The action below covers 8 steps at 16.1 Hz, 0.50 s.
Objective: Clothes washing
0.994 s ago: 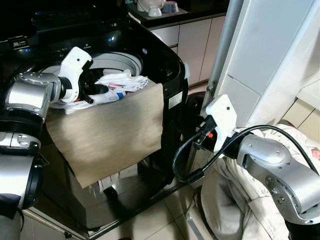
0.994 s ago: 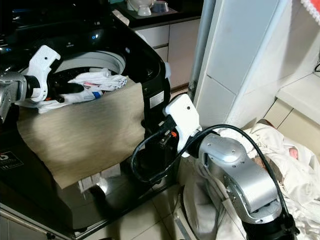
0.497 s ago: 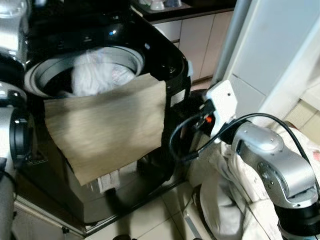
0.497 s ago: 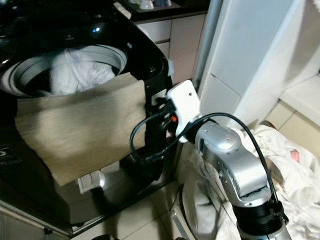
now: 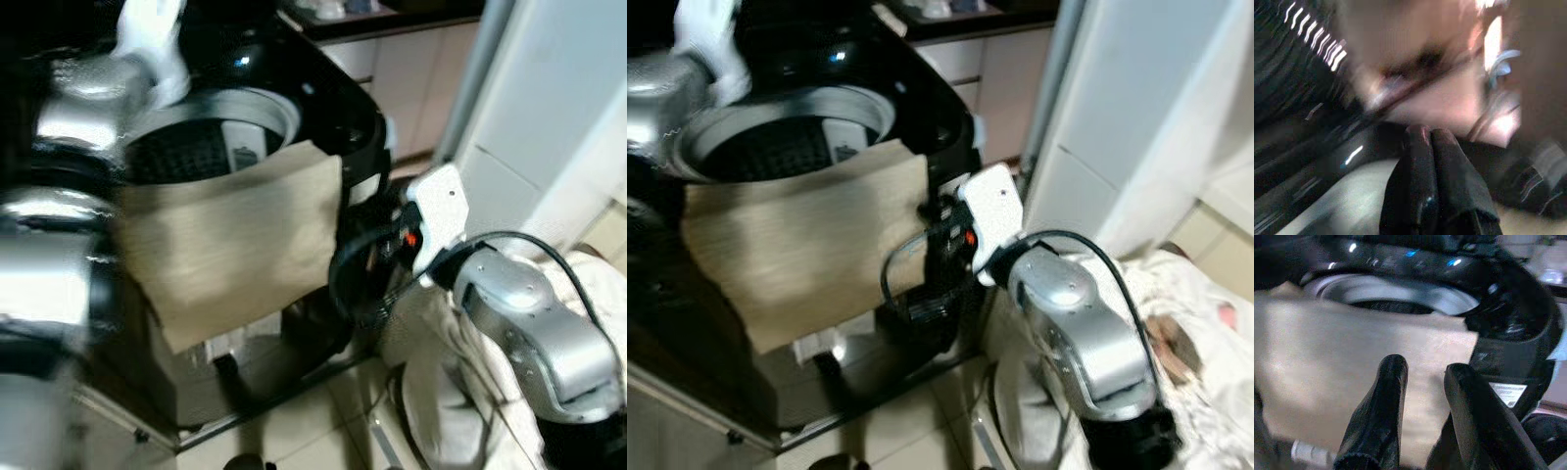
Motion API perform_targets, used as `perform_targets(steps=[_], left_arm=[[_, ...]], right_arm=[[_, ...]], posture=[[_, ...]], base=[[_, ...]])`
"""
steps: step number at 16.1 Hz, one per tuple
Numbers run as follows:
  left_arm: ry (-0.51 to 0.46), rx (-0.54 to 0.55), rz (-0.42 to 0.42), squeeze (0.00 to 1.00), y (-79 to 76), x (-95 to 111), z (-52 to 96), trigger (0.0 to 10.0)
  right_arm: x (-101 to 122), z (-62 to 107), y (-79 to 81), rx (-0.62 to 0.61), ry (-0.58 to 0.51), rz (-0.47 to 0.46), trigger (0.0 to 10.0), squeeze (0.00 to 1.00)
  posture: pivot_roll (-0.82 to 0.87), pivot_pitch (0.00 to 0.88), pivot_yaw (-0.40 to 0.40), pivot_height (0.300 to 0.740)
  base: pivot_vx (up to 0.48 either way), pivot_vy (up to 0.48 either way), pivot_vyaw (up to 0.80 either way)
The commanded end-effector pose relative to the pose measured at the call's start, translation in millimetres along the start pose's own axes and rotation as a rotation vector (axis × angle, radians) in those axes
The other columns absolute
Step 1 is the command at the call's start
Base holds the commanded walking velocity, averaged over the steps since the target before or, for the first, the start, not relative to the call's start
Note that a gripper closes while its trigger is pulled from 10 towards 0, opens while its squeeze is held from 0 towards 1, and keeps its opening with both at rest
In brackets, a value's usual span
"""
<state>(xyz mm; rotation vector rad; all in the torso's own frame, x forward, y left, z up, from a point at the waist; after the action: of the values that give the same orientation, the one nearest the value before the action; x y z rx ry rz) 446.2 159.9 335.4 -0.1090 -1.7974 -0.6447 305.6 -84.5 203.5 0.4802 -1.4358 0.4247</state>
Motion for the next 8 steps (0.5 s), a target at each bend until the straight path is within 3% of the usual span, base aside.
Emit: perform_targets(steps=[1,2,3,4,5,6,8], left_arm=[[-0.106,-0.005,0.094,0.08,-8.2,10,2.2,10.0],[-0.113,0.016,0.12,0.0,-14.7,8,2.4,10.0],[-0.138,0.019,0.185,0.0,-30.2,5,5.3,10.0],[-0.149,0.005,0.217,0.0,-52.1,0,13.6,8.5],[-0.182,-0.029,0.244,0.0,-69.4,1,20.9,9.4],[-0.217,-0.048,0.294,0.0,-84.6,-2,31.4,10.0],[-0.185,0.006,0.284,0.0,-95.5,-9,53.0,10.0]], right_arm=[[18,2.6,-20.9,-0.138,-0.089,-0.029,10.0,0.0],[25,4.5,-22.6,-0.157,-0.139,-0.042,10.0,0.0],[32,7.1,-23.8,-0.176,-0.195,-0.086,10.0,0.0],[28,12.0,-22.9,-0.192,-0.2,-0.12,10.0,0.0],[25,14.4,-21.2,-0.191,-0.197,-0.144,10.0,0.0],[18,17.5,-19.2,-0.191,-0.196,-0.164,10.0,0.0],[17,29.6,-12.6,-0.19,-0.213,-0.122,10.0,0.0]], posture=[[-0.09,0.0,0.069,0.74],[-0.09,0.0,0.068,0.74],[-0.09,0.0,0.067,0.74],[-0.09,0.0,0.066,0.74],[-0.08,0.0,0.062,0.74],[-0.08,0.0,0.071,0.74],[-0.07,0.0,0.057,0.74]], base=[[0.0,0.0,0.0],[0.0,0.0,0.0],[0.0,0.0,0.0],[0.0,0.0,0.0],[0.0,0.0,0.0],[0.0,0.0,-0.77],[0.0,0.0,-0.78]])
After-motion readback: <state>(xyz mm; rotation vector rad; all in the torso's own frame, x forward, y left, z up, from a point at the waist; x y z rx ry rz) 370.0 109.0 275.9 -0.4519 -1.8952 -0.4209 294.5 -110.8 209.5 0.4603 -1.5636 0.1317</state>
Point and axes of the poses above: a point about 5 cm out from each wrist's last joint towards the gripper, its own z axis pointing back from the gripper into the wrist, its own x axis along the axis of the wrist's last joint, y = z × x, the point moved 4 cm from there along -z, pointing out of the wrist towards the gripper, and after that the axes turned 10 degrees about -z, right-handed, at the moved point
